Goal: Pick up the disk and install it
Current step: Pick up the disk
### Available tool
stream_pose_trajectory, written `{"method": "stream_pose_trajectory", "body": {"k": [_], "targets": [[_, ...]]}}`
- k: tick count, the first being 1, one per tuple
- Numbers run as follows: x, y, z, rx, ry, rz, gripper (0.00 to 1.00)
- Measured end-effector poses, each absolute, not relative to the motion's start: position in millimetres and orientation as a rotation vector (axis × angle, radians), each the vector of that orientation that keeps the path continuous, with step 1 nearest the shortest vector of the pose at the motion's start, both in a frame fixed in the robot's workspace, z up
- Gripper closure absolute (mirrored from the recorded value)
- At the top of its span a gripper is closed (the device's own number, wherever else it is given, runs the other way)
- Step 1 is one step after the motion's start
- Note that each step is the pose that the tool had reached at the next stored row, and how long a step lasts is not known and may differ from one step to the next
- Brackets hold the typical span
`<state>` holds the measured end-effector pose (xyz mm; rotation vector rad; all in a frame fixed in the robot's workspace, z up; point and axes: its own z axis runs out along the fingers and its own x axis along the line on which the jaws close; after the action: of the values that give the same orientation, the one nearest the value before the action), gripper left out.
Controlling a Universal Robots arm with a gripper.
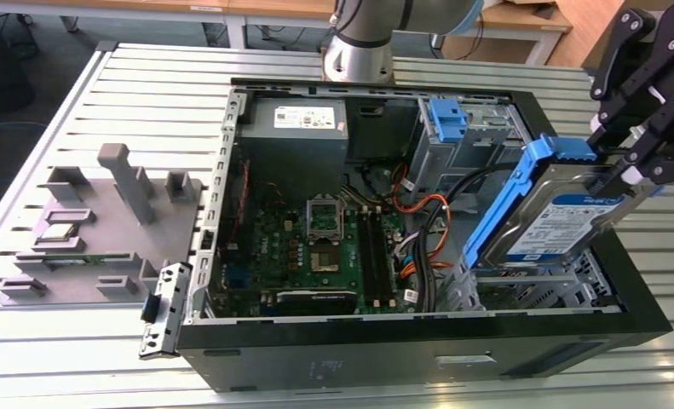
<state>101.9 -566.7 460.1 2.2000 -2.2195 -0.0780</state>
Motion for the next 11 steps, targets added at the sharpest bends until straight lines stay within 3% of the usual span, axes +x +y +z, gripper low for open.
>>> {"method": "stream_pose_trajectory", "body": {"k": [11], "targets": [[111.3,-566.7,456.3,2.2,-2.22,-0.078,0.65]]}}
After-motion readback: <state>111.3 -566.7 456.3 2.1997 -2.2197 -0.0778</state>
